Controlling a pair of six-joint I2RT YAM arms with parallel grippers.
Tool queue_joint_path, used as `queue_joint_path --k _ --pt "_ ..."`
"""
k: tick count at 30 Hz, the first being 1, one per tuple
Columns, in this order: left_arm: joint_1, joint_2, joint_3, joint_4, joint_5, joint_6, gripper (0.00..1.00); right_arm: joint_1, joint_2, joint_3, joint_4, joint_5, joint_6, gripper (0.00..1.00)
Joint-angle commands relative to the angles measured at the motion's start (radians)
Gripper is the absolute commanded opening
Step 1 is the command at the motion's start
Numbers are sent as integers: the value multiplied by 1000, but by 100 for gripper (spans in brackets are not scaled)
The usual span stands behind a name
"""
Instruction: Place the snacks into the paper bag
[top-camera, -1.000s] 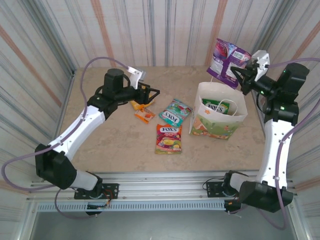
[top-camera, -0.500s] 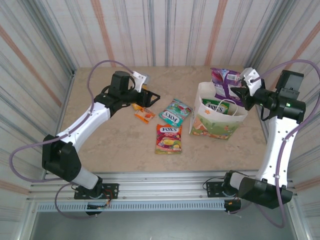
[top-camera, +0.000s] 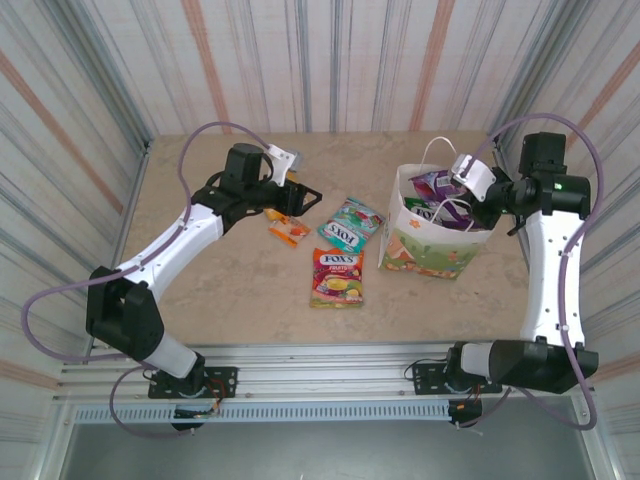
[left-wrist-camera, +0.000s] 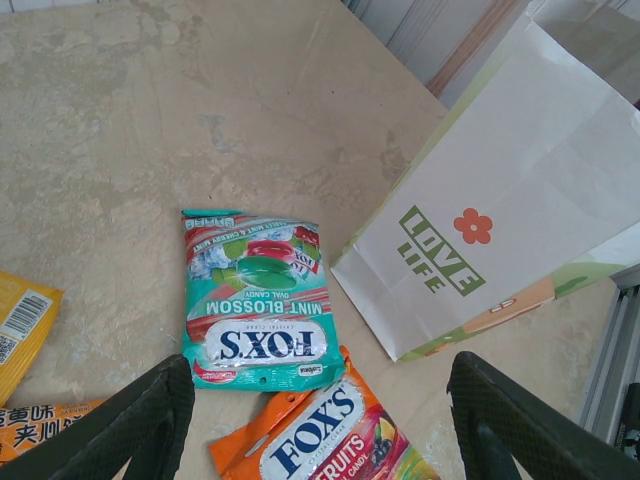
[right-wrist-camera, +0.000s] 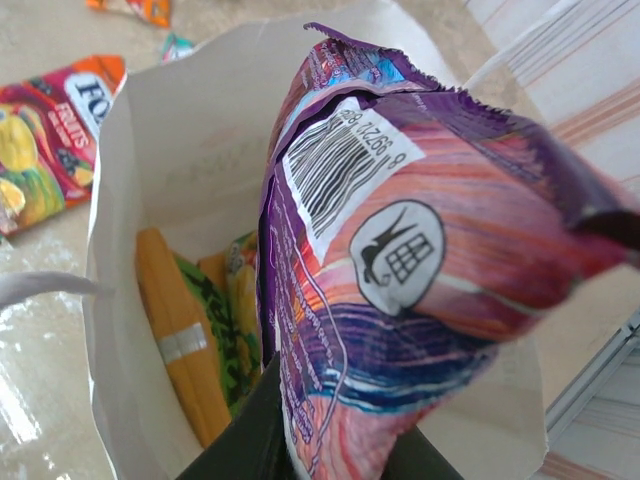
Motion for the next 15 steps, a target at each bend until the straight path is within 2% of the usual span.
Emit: queue_joint_path --k 1,7,11,15 --pt "-6 7 20 -7 -4 3 70 20 18 45 -40 67 -41 9" --pt "-9 0 12 -10 -12 0 70 37 31 58 -21 64 -24 16" --pt "-9 -4 14 -19 -13 2 70 38 21 66 -4 71 16 36" --pt "-9 -4 19 -29 -8 2 70 37 -18 53 57 76 88 46"
